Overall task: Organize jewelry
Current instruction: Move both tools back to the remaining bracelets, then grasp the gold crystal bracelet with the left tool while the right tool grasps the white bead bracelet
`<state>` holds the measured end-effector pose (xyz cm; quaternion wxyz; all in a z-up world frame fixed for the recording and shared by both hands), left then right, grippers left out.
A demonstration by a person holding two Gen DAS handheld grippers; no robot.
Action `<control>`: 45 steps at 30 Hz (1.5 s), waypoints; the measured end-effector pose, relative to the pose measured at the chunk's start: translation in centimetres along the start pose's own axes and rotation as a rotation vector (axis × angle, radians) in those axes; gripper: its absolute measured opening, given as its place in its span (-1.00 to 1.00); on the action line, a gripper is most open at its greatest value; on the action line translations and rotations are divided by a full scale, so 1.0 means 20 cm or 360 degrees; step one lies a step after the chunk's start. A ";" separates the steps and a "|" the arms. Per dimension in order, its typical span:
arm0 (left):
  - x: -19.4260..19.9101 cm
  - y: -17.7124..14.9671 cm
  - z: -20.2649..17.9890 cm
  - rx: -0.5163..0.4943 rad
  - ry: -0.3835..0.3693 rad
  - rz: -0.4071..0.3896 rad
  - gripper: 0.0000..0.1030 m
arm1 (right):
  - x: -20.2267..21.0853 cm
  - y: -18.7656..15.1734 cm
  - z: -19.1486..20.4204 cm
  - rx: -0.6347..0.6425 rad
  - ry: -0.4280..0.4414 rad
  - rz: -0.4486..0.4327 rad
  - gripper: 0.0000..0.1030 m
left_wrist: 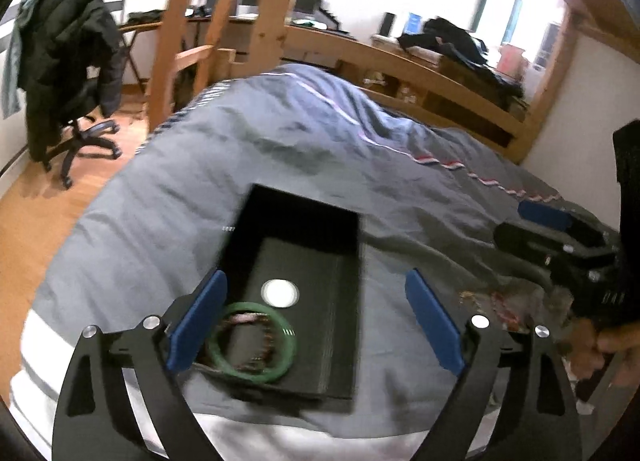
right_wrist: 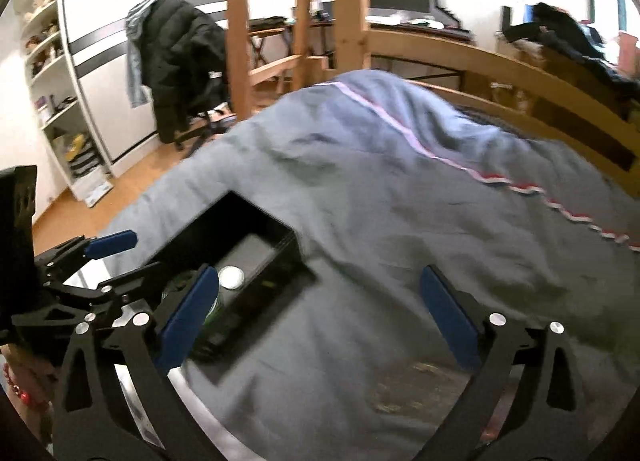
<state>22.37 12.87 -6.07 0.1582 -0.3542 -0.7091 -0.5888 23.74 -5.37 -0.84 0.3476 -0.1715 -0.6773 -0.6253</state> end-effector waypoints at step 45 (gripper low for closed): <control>-0.73 -0.51 -0.90 -0.0666 -0.0255 0.0397 -0.01 | 0.02 -0.93 -0.64 -0.0295 0.0170 0.0268 0.88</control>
Point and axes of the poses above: each gripper's, at about its wrist camera, not at the fingertips, and x roughly against the way its jaws point, z to its left, y to its top, the point moved 4 cm from there along -x, roughly the way its jaws point, and after that the axes turned 2 degrees about -y, right-handed, at the moved point
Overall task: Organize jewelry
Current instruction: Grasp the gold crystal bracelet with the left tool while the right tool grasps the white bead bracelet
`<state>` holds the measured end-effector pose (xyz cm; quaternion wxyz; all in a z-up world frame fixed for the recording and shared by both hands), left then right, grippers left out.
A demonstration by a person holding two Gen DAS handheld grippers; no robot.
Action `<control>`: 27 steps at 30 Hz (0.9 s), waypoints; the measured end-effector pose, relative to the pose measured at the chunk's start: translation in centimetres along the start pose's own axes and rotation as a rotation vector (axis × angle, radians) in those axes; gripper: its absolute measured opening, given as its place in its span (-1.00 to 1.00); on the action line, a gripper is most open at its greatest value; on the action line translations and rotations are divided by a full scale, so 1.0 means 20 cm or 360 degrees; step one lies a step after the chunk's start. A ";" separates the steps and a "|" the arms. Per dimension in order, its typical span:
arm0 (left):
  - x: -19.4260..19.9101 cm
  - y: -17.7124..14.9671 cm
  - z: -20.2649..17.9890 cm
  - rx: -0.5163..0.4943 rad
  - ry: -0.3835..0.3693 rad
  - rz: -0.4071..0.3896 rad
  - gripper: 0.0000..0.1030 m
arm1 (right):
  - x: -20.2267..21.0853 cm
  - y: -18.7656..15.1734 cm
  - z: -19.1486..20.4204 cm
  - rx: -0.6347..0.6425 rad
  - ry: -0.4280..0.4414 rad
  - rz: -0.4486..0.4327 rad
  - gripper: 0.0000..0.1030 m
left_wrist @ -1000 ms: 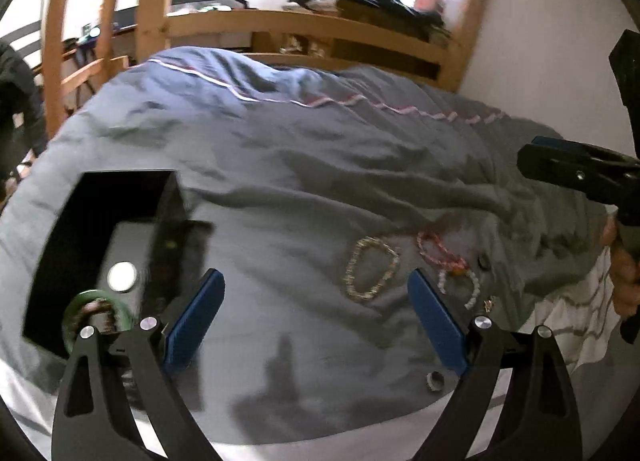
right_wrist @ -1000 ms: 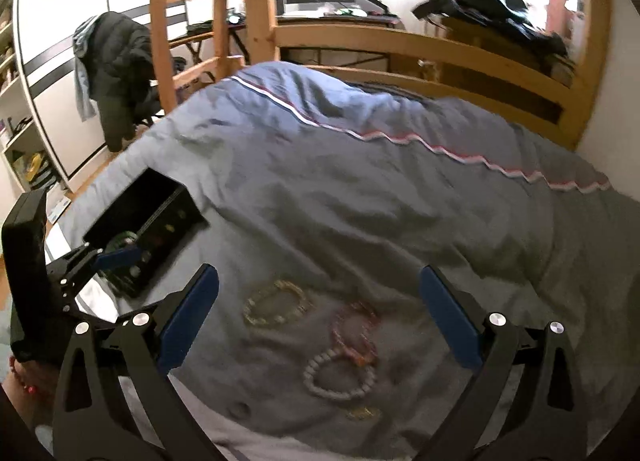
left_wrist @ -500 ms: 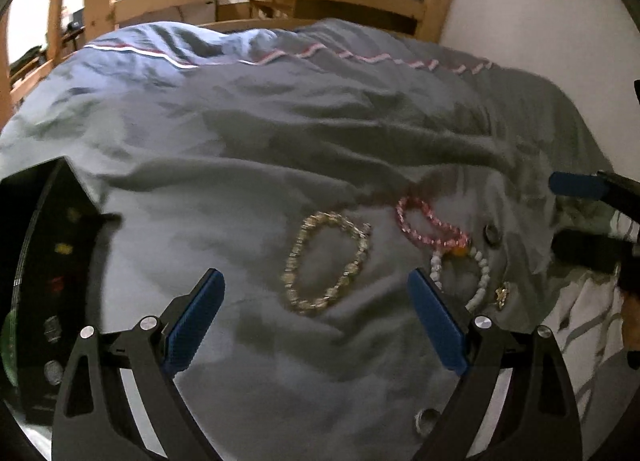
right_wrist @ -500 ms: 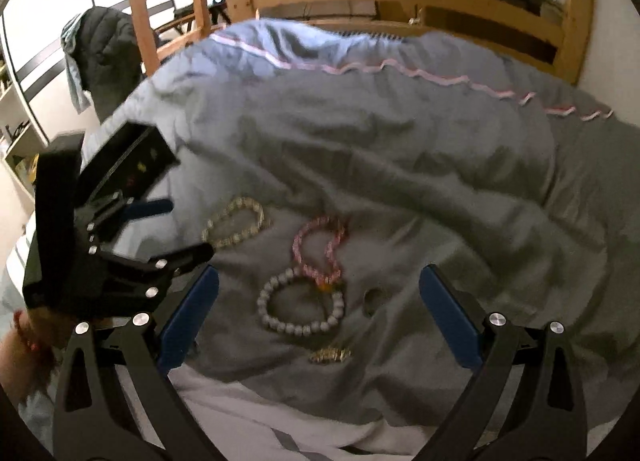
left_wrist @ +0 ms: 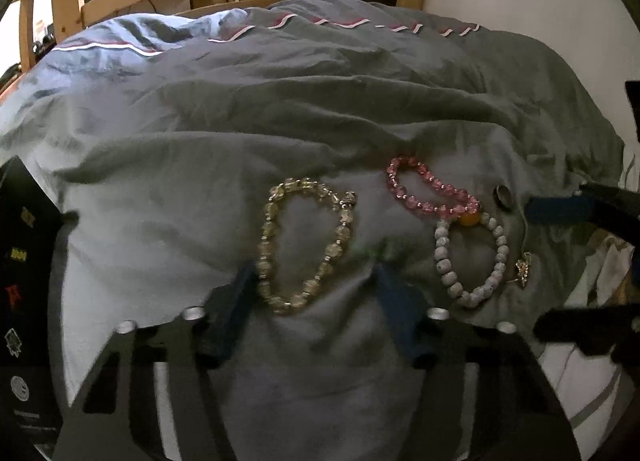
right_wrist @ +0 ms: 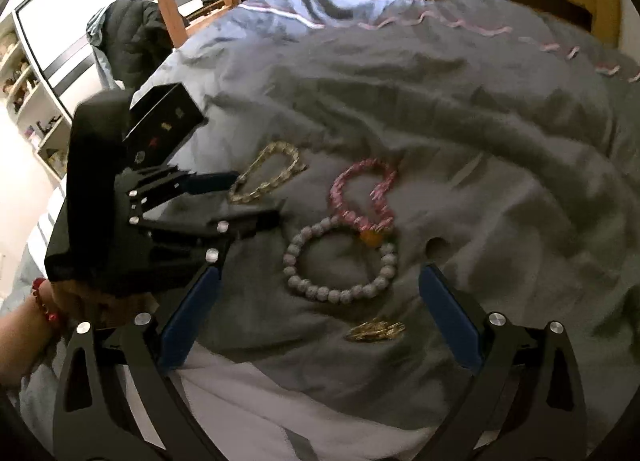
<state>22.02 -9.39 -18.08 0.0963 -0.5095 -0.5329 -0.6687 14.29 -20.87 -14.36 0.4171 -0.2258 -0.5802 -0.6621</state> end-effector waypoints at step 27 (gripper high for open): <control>0.13 0.07 0.04 0.0089 -0.0043 -0.0099 -0.85 | 0.01 0.09 -0.06 -0.0213 0.0088 -0.0140 -0.82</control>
Point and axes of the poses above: each gripper's, at about its wrist camera, not at the fingertips, and x roughly against the way its jaws point, z to its left, y to its top, the point moved 4 cm from there along -x, roughly the way its jaws point, and after that the axes turned 2 degrees about -y, right-handed, at the moved point
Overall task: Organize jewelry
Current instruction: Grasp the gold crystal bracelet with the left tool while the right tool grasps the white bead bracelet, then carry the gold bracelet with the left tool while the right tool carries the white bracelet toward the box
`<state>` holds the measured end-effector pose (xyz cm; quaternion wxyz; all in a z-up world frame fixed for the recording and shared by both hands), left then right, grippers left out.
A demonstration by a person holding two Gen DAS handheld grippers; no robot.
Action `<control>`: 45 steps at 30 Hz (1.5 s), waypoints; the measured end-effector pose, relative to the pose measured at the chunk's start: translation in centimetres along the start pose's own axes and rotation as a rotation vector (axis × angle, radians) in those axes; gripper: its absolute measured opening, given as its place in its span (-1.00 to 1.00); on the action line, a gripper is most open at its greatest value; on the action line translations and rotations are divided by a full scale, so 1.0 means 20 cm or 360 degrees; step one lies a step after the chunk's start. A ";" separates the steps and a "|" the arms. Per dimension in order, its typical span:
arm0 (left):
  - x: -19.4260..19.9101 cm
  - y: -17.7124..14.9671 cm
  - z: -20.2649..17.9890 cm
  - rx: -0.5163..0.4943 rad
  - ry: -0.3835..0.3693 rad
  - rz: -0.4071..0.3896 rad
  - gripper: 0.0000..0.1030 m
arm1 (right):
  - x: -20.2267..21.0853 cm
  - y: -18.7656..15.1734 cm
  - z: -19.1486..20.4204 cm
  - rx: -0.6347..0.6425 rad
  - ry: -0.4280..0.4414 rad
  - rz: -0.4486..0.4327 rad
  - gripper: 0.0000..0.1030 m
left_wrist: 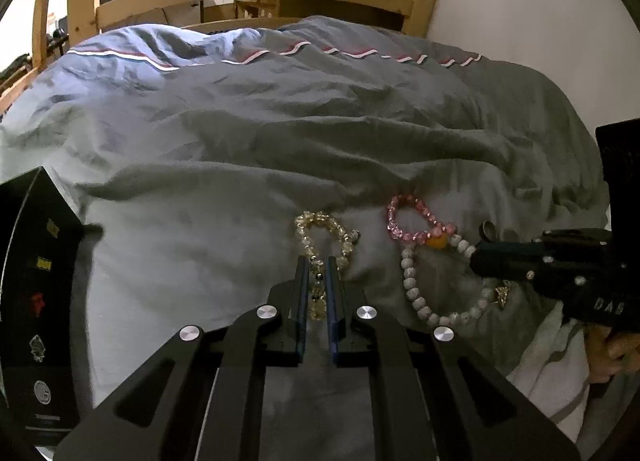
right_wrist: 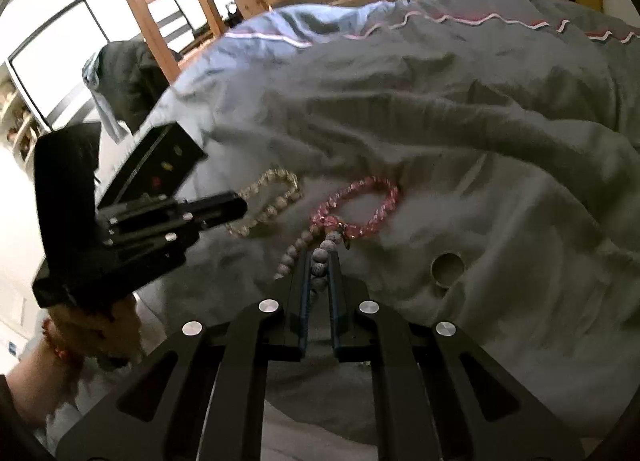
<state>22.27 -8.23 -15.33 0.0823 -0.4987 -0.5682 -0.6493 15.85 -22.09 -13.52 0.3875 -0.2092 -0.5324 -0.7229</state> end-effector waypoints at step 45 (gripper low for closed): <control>0.51 0.07 -0.10 -0.0029 0.0087 -0.0104 -0.85 | 0.39 0.19 0.28 0.0173 -0.0095 -0.0177 -0.82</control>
Point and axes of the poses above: each gripper's, at about its wrist camera, not at the fingertips, and x roughly against the way its jaws point, z to its left, y to its top, the point moved 4 cm from there along -x, roughly the way its jaws point, and after that the axes turned 2 degrees about -y, right-handed, at the moved point
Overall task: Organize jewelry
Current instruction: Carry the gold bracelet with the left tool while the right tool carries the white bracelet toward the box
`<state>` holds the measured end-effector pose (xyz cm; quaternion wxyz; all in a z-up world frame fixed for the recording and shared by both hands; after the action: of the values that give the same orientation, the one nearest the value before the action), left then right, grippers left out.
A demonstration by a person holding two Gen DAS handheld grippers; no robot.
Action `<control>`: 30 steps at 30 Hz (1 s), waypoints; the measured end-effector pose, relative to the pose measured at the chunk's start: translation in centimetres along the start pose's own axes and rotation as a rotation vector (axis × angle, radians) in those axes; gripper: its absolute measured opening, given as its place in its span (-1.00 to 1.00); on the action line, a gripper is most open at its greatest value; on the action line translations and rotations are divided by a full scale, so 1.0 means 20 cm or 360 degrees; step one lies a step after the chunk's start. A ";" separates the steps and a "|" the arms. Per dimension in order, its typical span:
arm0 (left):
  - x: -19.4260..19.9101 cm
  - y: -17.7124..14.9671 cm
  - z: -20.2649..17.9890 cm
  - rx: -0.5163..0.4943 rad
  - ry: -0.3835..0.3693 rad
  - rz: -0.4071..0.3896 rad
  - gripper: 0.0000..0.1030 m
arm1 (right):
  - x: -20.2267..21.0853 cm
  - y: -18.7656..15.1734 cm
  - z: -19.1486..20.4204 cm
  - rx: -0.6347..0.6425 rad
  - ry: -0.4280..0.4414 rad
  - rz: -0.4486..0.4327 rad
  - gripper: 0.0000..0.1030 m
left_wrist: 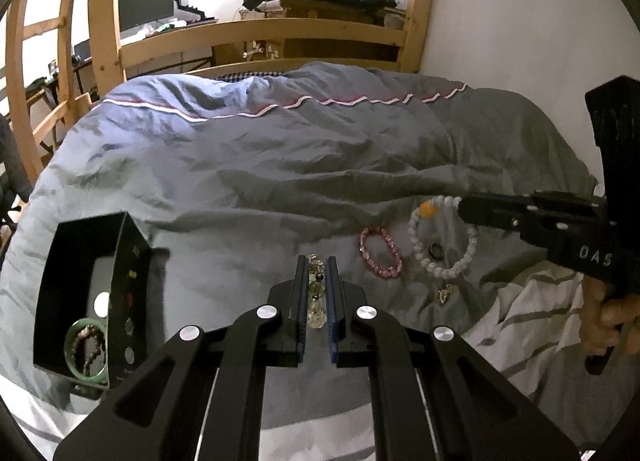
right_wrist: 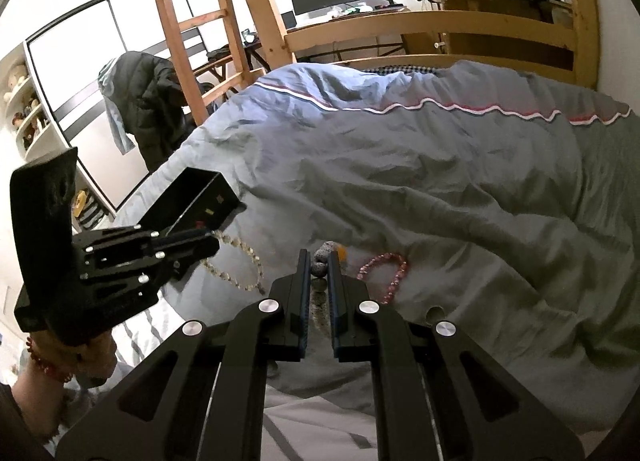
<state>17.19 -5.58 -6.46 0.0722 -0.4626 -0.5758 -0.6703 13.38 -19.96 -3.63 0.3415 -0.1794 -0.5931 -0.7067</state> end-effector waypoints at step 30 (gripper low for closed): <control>0.34 0.02 0.31 0.0105 0.0060 -0.0118 -0.85 | -0.01 0.16 0.37 0.0103 -0.0038 0.0053 -0.82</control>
<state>16.99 2.40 -1.97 0.0734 -0.4257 -0.6129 -0.6617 14.58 -12.92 0.28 0.3516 -0.1865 -0.6166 -0.6793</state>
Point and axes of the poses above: each gripper's, at about its wrist camera, not at the fingertips, and x roughly against the way its jaws point, z to its left, y to its top, the point moved 4 cm from there along -x, roughly the way its jaws point, and after that the axes turned 2 degrees about -y, right-handed, at the moved point
